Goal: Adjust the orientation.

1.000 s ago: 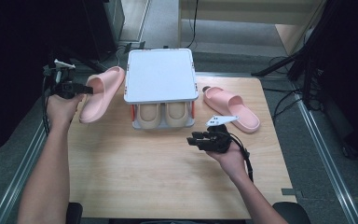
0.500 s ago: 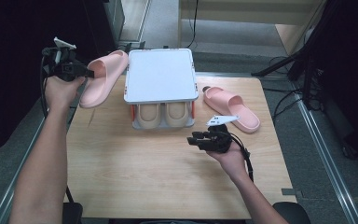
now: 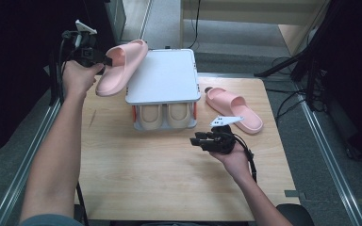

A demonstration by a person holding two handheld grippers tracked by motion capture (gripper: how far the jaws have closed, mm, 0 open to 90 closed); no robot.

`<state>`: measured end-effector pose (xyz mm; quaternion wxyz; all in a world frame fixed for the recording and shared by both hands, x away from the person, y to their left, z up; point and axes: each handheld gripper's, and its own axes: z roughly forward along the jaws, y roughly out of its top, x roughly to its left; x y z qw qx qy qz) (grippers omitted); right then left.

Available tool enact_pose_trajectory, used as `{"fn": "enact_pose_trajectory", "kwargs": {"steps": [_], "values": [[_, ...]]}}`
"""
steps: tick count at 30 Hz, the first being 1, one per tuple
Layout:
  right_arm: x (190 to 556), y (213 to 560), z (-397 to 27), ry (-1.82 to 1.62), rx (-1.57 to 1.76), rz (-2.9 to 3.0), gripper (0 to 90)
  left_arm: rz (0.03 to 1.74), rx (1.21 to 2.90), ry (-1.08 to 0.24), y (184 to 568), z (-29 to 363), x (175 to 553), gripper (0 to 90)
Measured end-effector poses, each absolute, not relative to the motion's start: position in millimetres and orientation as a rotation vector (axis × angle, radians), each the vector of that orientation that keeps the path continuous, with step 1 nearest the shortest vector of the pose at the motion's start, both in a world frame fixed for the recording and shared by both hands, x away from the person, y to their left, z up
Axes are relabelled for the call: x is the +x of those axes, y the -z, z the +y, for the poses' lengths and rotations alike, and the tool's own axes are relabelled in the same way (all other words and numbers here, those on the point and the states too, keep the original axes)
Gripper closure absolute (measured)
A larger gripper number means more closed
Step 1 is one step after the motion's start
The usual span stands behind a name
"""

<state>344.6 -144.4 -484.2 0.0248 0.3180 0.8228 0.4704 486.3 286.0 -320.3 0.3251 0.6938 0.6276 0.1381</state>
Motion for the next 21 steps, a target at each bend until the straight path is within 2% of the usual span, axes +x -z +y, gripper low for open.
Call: {"fn": "enact_pose_trajectory", "kwargs": {"steps": [14, 21], "values": [[346.5, 480.7, -150.9, -1.481, 0.988, 2.531, 62.7, 1.636, 1.874, -0.345, 328.3, 240.4, 509.8, 82.6], [347.0, 480.1, -151.9, -1.488, 0.991, 2.527, 62.7, 1.645, 1.869, -0.36, 333.1, 230.6, 516.3, 82.1]]}}
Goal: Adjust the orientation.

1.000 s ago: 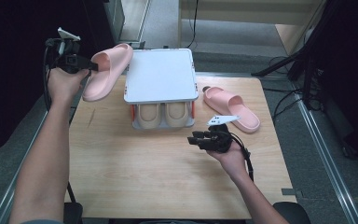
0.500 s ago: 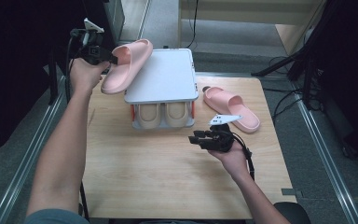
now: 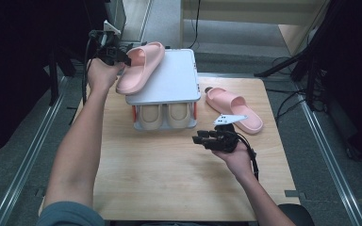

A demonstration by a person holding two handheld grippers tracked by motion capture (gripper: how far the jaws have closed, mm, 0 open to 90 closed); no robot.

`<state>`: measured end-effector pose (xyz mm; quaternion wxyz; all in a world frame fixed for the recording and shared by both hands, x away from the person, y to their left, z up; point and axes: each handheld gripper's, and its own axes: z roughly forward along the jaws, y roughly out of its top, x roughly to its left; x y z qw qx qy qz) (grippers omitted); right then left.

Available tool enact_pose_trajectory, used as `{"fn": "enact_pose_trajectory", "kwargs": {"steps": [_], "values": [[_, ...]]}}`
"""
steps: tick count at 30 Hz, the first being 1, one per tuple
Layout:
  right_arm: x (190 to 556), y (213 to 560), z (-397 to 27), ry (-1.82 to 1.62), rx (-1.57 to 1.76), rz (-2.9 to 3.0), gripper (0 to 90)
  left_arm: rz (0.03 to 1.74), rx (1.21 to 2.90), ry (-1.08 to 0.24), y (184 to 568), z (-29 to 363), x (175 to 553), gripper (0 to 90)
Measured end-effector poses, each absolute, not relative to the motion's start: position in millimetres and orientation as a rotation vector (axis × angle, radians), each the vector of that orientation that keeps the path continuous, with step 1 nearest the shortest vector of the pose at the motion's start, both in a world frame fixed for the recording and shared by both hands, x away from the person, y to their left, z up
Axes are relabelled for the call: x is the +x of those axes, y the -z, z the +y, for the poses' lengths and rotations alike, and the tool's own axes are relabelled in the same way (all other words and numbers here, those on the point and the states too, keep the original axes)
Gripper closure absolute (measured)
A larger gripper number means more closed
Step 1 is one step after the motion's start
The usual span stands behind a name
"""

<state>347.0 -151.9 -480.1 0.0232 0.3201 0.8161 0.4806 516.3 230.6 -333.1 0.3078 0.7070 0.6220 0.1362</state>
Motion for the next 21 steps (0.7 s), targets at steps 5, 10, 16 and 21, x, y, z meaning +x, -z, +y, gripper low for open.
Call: {"fn": "enact_pose_trajectory", "kwargs": {"steps": [5, 10, 16, 21], "values": [[347.1, 479.8, -152.1, -1.488, 0.989, 2.528, 62.6, 1.615, 1.907, -0.408, 333.7, 219.6, 515.8, 80.7], [347.1, 480.4, -151.0, -1.482, 0.981, 2.533, 62.7, 1.601, 1.935, -0.436, 333.7, 213.0, 513.9, 78.7], [347.2, 480.3, -150.6, -1.479, 0.981, 2.532, 62.6, 1.588, 1.942, -0.431, 333.0, 209.4, 511.4, 74.7], [347.1, 480.9, -149.5, -1.472, 0.977, 2.538, 62.7, 1.572, 1.944, -0.383, 330.7, 211.3, 508.9, 70.1]]}}
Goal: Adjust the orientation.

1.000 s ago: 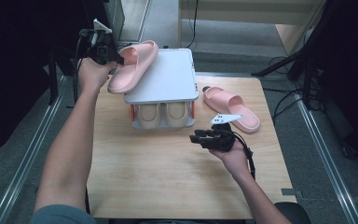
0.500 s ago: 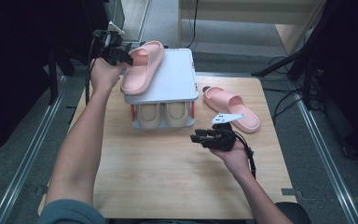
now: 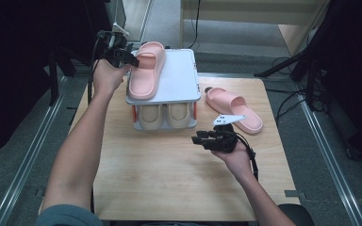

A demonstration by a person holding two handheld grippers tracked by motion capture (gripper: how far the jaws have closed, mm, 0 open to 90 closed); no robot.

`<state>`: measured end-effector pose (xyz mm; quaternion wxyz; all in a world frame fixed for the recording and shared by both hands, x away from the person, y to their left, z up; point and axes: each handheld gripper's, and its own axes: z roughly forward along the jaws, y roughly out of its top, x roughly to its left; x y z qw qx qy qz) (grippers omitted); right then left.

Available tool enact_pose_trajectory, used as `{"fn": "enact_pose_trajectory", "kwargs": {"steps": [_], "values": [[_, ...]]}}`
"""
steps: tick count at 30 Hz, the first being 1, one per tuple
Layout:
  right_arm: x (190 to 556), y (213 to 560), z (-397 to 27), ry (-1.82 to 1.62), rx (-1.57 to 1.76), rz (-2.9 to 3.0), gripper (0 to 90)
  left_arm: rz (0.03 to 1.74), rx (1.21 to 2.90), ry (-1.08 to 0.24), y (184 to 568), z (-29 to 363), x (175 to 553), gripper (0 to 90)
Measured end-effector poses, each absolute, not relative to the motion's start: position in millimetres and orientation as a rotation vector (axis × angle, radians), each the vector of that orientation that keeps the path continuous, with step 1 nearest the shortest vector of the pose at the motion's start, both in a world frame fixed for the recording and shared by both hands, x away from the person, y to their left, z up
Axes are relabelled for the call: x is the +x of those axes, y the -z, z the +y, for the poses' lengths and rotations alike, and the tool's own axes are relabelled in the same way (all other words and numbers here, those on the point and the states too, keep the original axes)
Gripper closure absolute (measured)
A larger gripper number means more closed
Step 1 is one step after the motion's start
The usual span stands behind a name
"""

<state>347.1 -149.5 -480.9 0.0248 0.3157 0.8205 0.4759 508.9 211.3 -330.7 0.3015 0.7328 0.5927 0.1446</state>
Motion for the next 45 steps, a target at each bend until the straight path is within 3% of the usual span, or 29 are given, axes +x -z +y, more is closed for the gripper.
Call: {"fn": "enact_pose_trajectory", "kwargs": {"steps": [16, 29, 45], "values": [[347.6, 478.2, -152.8, -1.461, 0.97, 2.505, 63.0, 1.501, 1.896, -0.365, 324.4, 218.5, 499.3, 58.3], [354.9, 472.3, -169.9, -1.476, 1.009, 2.449, 62.6, 1.439, 1.888, -0.349, 312.0, 247.4, 469.7, 52.2], [365.1, 470.7, -184.9, -1.452, 1.035, 2.429, 62.3, 1.464, 1.84, -0.32, 351.9, 284.4, 438.8, 52.2]]}}
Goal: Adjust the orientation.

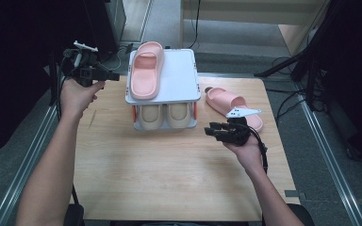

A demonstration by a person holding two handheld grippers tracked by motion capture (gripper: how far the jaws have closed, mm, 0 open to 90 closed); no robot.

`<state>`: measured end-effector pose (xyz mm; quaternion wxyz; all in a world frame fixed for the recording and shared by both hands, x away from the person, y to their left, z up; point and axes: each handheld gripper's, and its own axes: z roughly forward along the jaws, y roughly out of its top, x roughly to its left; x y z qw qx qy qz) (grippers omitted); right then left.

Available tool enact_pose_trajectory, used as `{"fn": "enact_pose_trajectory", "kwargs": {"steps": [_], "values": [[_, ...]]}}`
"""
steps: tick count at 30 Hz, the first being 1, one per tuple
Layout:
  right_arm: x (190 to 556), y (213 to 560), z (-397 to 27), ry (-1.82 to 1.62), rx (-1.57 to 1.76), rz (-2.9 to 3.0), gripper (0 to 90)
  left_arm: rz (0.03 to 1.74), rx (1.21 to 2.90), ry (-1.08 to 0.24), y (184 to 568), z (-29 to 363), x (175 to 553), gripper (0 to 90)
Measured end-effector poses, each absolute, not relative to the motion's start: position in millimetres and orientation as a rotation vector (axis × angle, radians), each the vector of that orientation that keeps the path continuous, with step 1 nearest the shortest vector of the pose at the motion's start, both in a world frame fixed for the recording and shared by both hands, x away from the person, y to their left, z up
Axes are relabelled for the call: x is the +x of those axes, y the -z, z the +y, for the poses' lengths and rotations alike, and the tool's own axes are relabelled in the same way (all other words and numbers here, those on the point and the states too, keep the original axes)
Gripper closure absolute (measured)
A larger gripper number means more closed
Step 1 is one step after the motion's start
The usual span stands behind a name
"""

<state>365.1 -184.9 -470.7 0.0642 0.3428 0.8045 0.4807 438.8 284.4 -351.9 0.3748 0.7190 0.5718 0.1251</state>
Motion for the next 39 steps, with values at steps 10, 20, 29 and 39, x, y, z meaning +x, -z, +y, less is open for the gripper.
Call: {"fn": "enact_pose_trajectory", "kwargs": {"steps": [10, 20, 29, 39], "values": [[370.5, 471.2, -194.1, -1.458, 1.064, 2.408, 62.2, 1.467, 1.837, -0.306, 382.6, 289.1, 423.1, 51.9], [376.5, 469.3, -208.5, -1.439, 1.077, 2.382, 62.2, 1.46, 1.832, -0.304, 410.1, 290.6, 401.7, 50.1], [383.7, 471.8, -223.0, -1.432, 1.107, 2.35, 63.2, 1.465, 1.839, -0.265, 434.2, 290.8, 389.1, 49.3], [400.4, 480.6, -234.1, -1.382, 1.177, 2.331, 65.8, 1.45, 1.84, -0.254, 455.3, 289.0, 379.2, 48.0]]}}
